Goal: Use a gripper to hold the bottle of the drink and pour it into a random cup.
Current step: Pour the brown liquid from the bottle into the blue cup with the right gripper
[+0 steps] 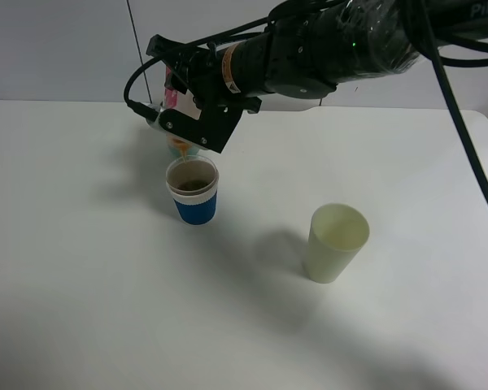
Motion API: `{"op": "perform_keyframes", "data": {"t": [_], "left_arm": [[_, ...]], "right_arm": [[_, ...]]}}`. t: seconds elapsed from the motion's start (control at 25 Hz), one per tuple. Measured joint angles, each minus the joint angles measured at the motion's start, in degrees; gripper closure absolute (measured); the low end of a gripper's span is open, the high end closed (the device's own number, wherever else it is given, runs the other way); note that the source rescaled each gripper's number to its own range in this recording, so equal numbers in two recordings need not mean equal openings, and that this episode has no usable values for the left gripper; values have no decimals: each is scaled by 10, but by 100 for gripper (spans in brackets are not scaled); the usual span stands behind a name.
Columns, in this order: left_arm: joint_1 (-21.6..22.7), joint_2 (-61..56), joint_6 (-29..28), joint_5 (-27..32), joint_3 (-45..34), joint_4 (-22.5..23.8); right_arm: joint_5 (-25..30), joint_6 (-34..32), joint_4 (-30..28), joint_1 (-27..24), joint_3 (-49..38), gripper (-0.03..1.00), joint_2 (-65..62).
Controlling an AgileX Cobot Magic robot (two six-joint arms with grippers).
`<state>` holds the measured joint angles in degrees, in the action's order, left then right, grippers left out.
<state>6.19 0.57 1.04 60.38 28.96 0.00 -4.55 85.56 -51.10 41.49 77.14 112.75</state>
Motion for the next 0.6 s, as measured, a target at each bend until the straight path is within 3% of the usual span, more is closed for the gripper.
{"op": "perform_keyframes", "data": {"t": [0.6], "left_arm": [[0, 0, 0, 0, 0, 0]], "right_arm": [[32, 6, 0, 0, 0, 94, 0]]}}
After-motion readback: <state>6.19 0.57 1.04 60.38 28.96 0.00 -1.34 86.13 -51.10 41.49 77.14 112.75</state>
